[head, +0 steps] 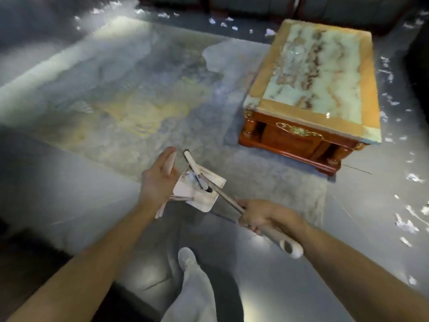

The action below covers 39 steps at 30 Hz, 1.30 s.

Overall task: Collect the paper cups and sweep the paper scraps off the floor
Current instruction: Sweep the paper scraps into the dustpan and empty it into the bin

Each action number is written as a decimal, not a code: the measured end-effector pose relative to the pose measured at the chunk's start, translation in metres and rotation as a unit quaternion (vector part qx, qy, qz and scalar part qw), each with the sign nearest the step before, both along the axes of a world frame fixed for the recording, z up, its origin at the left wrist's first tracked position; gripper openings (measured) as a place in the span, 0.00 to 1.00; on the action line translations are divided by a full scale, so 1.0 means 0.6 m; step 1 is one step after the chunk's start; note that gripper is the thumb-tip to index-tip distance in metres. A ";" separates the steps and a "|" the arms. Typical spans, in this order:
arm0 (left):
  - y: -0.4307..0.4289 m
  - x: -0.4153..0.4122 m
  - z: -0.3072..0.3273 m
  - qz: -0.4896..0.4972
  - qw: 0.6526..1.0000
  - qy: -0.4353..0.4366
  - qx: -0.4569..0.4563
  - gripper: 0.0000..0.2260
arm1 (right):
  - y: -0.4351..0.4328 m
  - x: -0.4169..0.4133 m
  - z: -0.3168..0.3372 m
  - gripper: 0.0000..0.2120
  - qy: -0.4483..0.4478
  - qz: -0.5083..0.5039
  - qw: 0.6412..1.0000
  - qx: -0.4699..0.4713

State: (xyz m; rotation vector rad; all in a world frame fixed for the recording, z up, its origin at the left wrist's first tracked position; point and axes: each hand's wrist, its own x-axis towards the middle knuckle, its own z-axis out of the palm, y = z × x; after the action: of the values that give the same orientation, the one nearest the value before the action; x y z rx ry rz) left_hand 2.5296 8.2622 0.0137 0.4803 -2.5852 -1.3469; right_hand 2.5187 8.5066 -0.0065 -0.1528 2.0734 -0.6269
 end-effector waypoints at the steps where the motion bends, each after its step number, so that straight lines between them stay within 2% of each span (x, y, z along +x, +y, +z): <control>1: -0.054 -0.014 0.004 0.020 1.000 -0.001 0.001 0.20 | -0.053 -0.035 0.002 0.16 0.010 0.035 0.999 0.004; 6: -0.315 -0.083 0.030 0.122 0.992 -0.008 0.003 0.22 | -0.334 -0.189 0.030 0.13 0.052 0.158 0.986 0.009; 9: -0.452 -0.125 0.047 0.175 0.984 -0.003 -0.023 0.22 | -0.492 -0.278 0.048 0.03 0.067 0.198 0.978 -0.008; 13: -0.619 -0.177 0.059 0.242 0.969 0.036 -0.029 0.22 | -0.692 -0.383 0.060 0.09 0.054 0.230 0.971 -0.033; 19: -0.900 -0.302 0.031 0.292 0.953 0.079 -0.029 0.23 | -1.000 -0.556 0.024 0.05 -0.009 0.243 0.968 -0.061; 24: -1.144 -0.424 0.037 0.341 0.935 0.072 -0.069 0.25 | -1.274 -0.707 0.029 0.07 -0.037 0.272 0.960 -0.053; 26: -1.233 -0.457 0.037 0.371 0.921 0.080 -0.088 0.25 | -1.380 -0.756 0.040 0.09 -0.044 0.284 0.956 -0.054; 31: -1.443 -0.532 0.025 0.463 0.879 0.102 -0.062 0.23 | -1.640 -0.843 0.055 0.06 -0.008 0.361 0.932 -0.038; 39: -1.882 -0.665 0.020 0.462 0.881 0.092 -0.044 0.21 | -2.103 -0.978 0.045 0.06 -0.017 0.391 0.919 -0.044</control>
State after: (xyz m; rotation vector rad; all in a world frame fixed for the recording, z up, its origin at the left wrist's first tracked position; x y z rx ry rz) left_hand 2.1304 7.1328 0.0257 1.2751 -1.7977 -0.8515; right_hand 1.9319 7.2451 0.0205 -0.9599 1.7410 -0.2162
